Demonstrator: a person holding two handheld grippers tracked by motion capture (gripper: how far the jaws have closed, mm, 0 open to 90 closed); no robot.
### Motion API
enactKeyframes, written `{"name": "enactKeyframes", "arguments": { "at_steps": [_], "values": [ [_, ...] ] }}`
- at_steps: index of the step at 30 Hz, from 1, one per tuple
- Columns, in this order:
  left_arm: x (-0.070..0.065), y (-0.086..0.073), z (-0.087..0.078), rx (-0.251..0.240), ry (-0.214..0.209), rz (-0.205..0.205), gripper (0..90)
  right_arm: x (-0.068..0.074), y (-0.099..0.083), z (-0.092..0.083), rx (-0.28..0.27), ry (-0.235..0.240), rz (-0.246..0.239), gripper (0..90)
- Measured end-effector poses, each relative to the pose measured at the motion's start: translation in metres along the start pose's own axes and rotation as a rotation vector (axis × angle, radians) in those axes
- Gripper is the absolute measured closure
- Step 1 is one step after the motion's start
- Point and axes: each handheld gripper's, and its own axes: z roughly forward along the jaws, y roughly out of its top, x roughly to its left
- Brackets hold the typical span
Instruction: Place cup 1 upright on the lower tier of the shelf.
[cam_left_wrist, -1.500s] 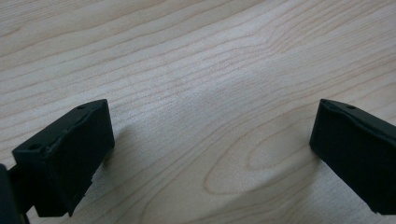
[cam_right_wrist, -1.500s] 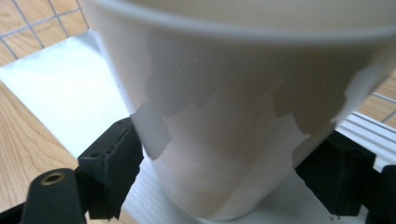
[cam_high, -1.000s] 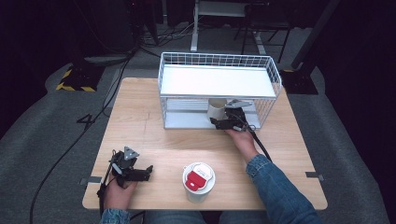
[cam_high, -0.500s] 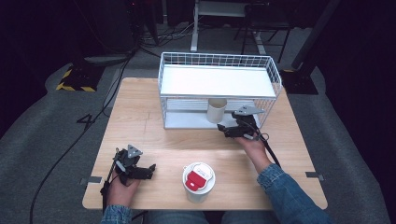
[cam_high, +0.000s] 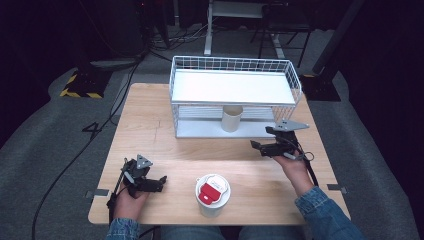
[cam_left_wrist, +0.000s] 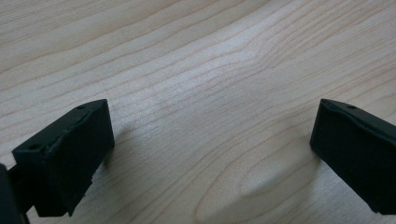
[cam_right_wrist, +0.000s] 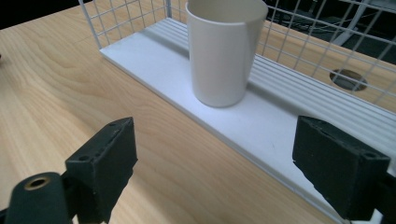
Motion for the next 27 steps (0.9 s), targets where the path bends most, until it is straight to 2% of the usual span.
{"name": "enactKeyframes", "arguments": {
  "at_steps": [5,8,10,13,16,17,18,19,20,22,23,25,27],
  "values": [
    [0.0,0.0,0.0,-0.003,0.002,0.0,0.6,-0.003,-0.018,-0.028,0.015,-0.04,-0.013,13.9],
    [0.001,0.0,0.0,-0.001,-0.008,0.009,0.5,-0.003,-0.025,-0.035,0.019,-0.05,-0.015,13.9],
    [0.001,0.001,0.001,0.0,-0.01,0.004,0.4,-0.005,-0.035,-0.045,0.026,-0.063,-0.005,13.9],
    [0.002,0.002,0.002,-0.002,-0.021,0.021,0.3,-0.007,-0.047,-0.054,0.033,-0.077,0.007,13.9],
    [0.003,0.002,0.002,-0.002,-0.024,0.026,0.2,-0.01,-0.057,-0.058,0.045,-0.085,0.019,13.9],
    [0.003,0.002,0.002,-0.001,-0.026,0.029,0.2,-0.013,-0.067,-0.06,0.063,-0.094,0.032,13.9],
    [0.003,0.002,0.002,-0.001,-0.026,0.029,0.2,-0.013,-0.067,-0.06,0.063,-0.094,0.032,13.9],
    [0.003,0.002,0.002,-0.001,-0.027,0.03,0.2,-0.016,-0.077,-0.062,0.079,-0.104,0.042,13.9],
    [0.003,0.002,0.002,-0.001,-0.027,0.03,0.2,-0.016,-0.077,-0.062,0.079,-0.104,0.042,13.9],
    [0.003,0.001,0.001,0.001,-0.03,0.026,0.3,-0.018,-0.086,-0.064,0.084,-0.113,0.052,13.9],
    [0.003,0.001,0.001,0.001,-0.031,0.037,0.3,-0.02,-0.094,-0.067,0.082,-0.119,0.059,13.9],
    [0.003,0.001,0.001,0.002,-0.032,0.039,0.3,-0.021,-0.097,-0.067,0.08,-0.119,0.062,13.9],
    [0.002,0.001,0.001,0.001,-0.034,0.04,0.2,-0.022,-0.107,-0.069,0.088,-0.122,0.067,14.0]
  ]
}}
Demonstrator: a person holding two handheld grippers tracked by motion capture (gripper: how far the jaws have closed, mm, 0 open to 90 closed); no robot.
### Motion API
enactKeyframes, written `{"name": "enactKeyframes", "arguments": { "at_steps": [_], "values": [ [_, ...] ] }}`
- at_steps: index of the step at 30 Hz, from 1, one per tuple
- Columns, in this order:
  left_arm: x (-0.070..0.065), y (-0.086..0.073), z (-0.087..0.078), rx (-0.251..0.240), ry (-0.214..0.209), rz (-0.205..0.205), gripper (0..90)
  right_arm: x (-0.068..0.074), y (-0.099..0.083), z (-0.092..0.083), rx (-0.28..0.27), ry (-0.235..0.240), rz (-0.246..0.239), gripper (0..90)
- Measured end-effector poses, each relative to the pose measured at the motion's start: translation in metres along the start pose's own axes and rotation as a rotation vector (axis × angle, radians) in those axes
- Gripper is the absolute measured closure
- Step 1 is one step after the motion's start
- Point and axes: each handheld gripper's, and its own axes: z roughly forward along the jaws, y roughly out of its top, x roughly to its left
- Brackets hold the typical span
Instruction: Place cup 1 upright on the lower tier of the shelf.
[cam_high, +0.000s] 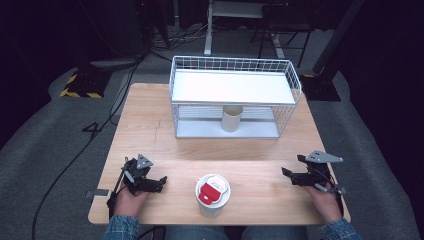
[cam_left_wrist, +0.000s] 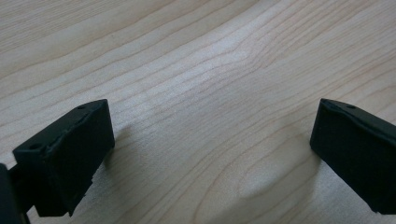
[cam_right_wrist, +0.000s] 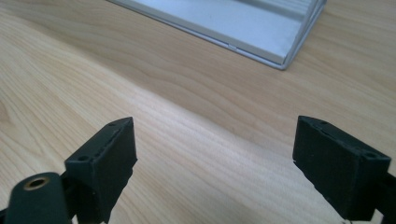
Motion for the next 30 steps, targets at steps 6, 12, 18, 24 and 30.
{"name": "enactKeyframes", "arguments": {
  "at_steps": [6,12,18,24,30],
  "values": [
    [-0.001,0.0,0.0,-0.001,-0.006,0.006,0.2,-0.001,-0.015,0.006,0.024,-0.027,0.045,14.0],
    [-0.001,0.0,0.0,-0.001,-0.01,0.007,0.2,0.005,-0.022,0.014,0.067,-0.039,0.026,13.9],
    [-0.001,0.0,0.0,0.0,-0.007,0.012,0.2,0.01,-0.024,0.015,0.091,-0.063,-0.004,12.9],
    [-0.002,-0.001,0.0,-0.001,-0.011,0.003,0.2,0.007,-0.024,0.016,0.111,-0.051,0.045,11.6],
    [-0.003,-0.001,-0.001,-0.001,-0.012,0.014,0.2,0.007,-0.024,0.016,0.112,-0.05,0.046,11.5]
  ]
}}
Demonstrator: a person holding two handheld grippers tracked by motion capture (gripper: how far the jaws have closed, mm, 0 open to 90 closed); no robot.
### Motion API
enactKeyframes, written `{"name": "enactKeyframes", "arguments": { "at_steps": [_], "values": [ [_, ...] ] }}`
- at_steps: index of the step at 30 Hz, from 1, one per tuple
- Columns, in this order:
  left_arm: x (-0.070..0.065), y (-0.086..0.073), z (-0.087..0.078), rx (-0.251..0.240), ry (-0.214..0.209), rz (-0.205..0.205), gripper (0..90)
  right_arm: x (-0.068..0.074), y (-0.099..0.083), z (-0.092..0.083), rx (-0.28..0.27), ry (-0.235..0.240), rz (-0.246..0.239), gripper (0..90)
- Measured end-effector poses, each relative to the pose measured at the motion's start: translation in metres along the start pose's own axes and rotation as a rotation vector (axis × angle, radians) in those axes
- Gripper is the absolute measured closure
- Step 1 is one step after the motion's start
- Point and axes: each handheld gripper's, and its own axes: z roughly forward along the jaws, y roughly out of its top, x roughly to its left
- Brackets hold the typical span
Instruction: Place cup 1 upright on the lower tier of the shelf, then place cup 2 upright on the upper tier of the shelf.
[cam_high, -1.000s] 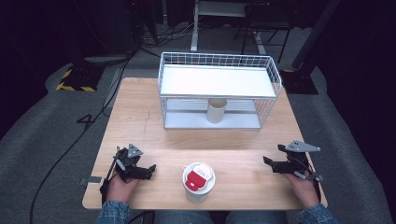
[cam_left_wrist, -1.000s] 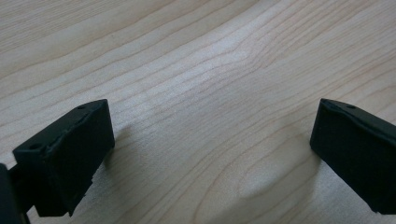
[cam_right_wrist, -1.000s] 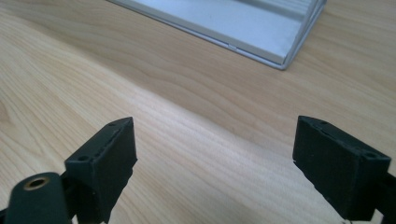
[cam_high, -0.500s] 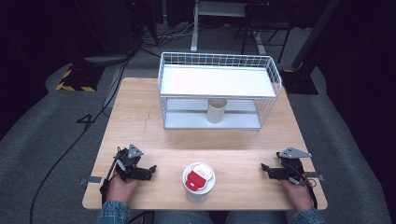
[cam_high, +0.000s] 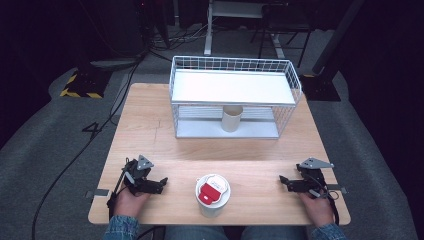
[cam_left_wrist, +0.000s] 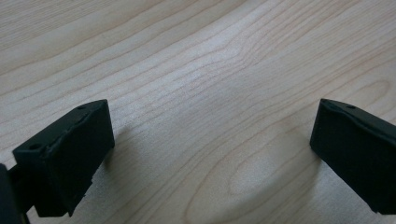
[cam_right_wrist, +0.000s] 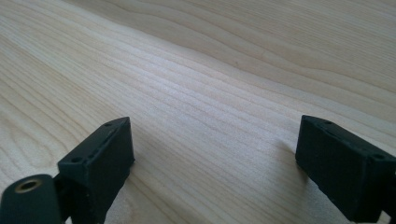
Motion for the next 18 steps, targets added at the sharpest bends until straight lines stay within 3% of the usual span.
{"name": "enactKeyframes", "arguments": {
  "at_steps": [7,18],
  "values": [
    [-0.006,0.001,-0.003,0.004,0.015,0.019,0.0,0.0,0.0,0.0,0.0,0.0,0.0,11.5],
    [-0.024,0.005,-0.025,-0.083,-0.037,0.037,0.0,0.0,0.0,0.0,0.0,-0.001,0.001,11.3]
  ]
}}
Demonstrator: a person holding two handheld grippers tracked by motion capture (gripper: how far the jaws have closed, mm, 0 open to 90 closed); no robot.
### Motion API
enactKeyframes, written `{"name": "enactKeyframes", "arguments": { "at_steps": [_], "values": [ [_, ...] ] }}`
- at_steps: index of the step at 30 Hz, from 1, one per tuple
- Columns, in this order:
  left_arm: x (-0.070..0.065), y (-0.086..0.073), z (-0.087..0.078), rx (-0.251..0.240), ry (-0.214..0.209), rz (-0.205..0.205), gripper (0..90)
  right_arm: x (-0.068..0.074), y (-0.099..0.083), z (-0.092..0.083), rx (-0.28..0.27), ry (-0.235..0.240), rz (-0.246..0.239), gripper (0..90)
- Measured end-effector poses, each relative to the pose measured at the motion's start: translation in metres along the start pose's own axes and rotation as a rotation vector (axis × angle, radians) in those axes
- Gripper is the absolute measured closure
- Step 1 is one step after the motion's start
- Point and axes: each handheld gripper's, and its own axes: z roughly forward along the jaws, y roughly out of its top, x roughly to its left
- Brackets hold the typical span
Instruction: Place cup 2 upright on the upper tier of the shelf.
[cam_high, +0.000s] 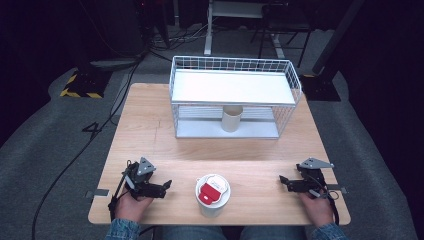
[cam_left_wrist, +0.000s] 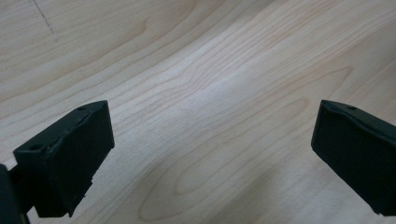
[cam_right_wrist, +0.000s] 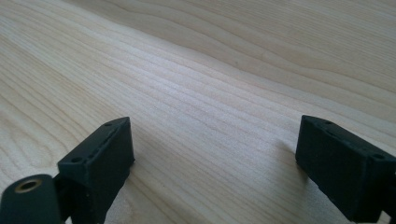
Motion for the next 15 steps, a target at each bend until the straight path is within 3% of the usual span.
{"name": "enactKeyframes", "arguments": {
  "at_steps": [6,15],
  "values": [
    [-0.014,-0.003,-0.019,-0.062,-0.038,-0.017,0.0,0.0,0.0,0.001,0.001,-0.002,0.0,10.8],
    [-0.039,-0.007,-0.041,-0.166,-0.093,-0.011,0.0,0.0,0.001,0.001,0.0,-0.004,0.004,10.5]
  ]
}}
